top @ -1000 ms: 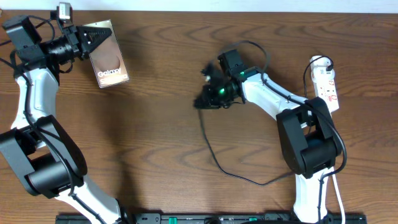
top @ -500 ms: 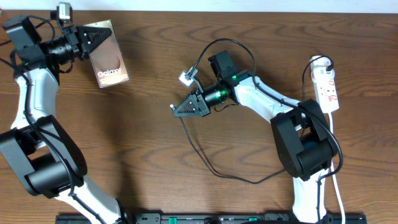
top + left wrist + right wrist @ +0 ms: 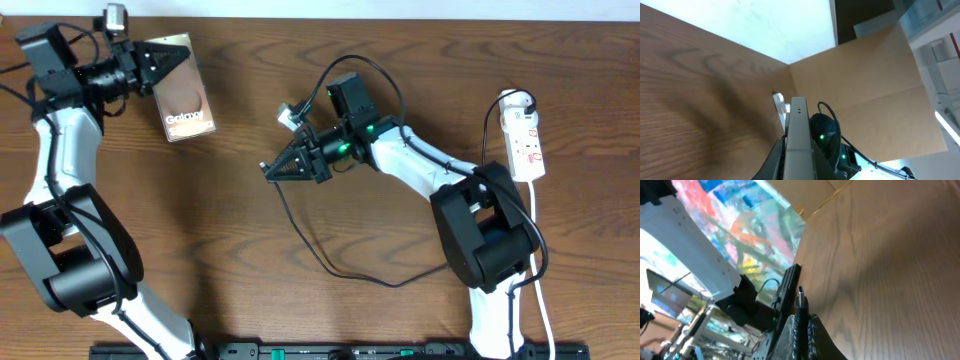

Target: Plug charger to phone and switch on socket

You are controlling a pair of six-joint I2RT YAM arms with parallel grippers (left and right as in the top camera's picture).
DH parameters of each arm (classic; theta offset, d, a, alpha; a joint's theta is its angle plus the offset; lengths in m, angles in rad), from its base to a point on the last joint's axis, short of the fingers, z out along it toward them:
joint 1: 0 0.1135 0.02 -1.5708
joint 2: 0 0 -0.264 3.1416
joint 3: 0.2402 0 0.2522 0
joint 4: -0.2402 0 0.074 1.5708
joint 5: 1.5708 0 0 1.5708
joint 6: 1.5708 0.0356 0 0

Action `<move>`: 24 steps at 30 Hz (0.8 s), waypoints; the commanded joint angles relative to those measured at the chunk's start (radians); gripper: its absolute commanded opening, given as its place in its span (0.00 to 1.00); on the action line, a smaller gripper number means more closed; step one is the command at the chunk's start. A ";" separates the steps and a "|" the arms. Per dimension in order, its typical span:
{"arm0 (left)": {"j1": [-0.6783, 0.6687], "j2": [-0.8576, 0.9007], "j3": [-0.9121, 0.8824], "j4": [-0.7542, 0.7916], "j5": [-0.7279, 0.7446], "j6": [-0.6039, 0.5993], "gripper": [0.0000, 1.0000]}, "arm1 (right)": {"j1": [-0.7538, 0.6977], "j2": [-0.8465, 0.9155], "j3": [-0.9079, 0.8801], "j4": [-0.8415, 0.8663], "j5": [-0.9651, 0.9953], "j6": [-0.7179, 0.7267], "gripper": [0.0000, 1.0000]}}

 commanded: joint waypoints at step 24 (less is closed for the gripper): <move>-0.089 -0.030 0.006 0.013 -0.174 -0.041 0.07 | 0.032 0.080 0.000 0.583 0.056 0.605 0.01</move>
